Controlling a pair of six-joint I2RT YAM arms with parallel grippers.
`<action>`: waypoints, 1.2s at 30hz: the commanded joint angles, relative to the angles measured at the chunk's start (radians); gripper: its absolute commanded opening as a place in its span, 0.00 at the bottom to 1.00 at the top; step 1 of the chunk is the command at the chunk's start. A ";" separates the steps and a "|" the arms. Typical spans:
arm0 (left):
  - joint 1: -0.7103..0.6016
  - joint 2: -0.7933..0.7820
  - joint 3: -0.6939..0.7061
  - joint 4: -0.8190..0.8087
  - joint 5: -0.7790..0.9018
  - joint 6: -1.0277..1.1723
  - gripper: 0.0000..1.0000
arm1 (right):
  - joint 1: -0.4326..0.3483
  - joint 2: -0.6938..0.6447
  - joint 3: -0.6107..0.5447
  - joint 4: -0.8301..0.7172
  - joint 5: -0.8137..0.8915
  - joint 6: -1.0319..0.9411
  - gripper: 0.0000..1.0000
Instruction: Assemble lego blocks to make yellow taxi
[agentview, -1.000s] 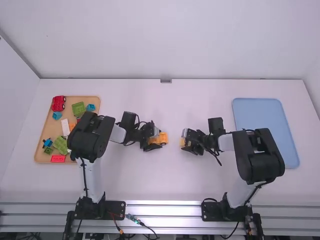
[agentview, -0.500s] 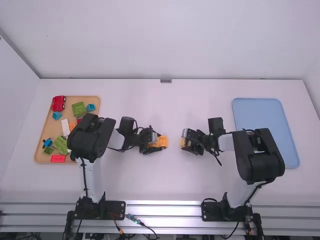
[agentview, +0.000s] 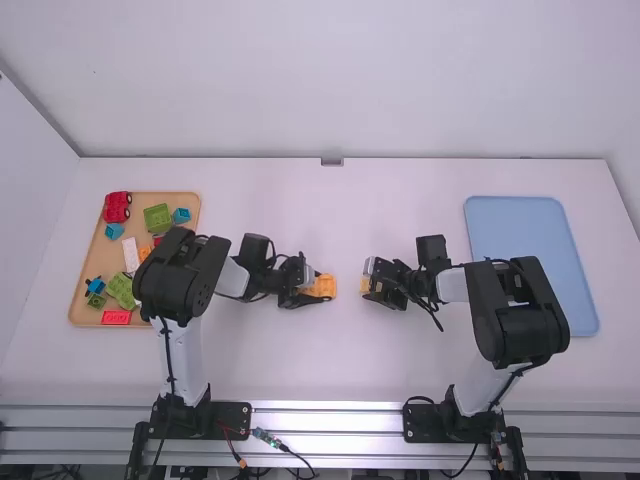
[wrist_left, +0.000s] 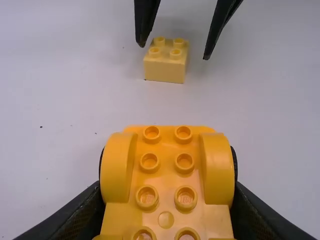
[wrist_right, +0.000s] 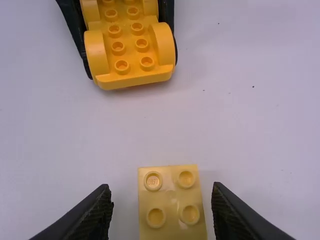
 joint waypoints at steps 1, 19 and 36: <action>0.007 0.019 0.015 -0.067 -0.090 0.004 0.51 | -0.001 0.004 0.011 -0.003 -0.006 0.002 0.51; 0.007 0.019 -0.022 -0.001 -0.091 0.009 0.49 | -0.001 0.004 0.011 -0.003 -0.005 0.002 0.44; 0.006 0.019 0.005 -0.049 -0.086 0.009 0.48 | -0.002 0.064 0.013 0.040 0.006 -0.019 0.48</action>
